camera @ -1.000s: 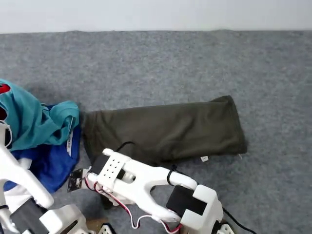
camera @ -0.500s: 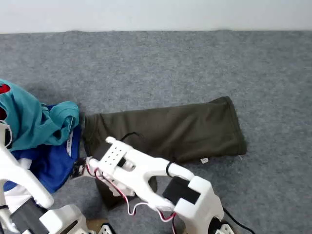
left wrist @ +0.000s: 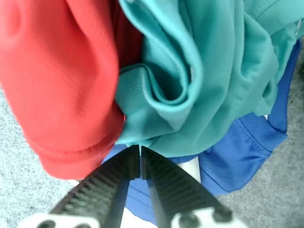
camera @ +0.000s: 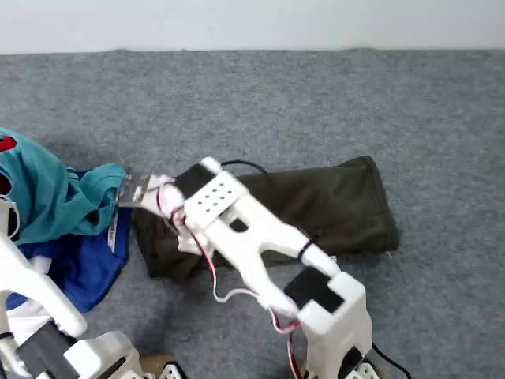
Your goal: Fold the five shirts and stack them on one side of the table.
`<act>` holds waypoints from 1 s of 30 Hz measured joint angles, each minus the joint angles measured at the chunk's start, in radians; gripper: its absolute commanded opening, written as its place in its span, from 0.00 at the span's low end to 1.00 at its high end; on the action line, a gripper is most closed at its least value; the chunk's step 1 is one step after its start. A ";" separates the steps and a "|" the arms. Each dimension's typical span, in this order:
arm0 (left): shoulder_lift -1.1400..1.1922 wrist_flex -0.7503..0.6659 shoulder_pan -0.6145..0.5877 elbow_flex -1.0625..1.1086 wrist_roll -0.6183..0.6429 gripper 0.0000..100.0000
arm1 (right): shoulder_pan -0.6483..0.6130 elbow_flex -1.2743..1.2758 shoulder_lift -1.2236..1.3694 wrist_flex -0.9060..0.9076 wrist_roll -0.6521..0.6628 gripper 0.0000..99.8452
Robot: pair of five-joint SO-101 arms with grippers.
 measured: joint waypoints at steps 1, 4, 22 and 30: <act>0.000 0.000 0.000 0.000 0.000 0.02 | 0.015 -0.023 0.028 -0.003 0.000 0.07; 0.000 0.000 0.000 0.000 0.000 0.02 | 0.060 -0.117 0.126 -0.003 0.000 0.19; 0.000 0.000 0.000 0.000 0.000 0.02 | 0.166 -0.703 0.404 0.250 -0.140 0.01; 0.000 0.000 0.000 0.000 0.000 0.02 | 0.107 -0.463 0.236 0.250 -0.146 0.01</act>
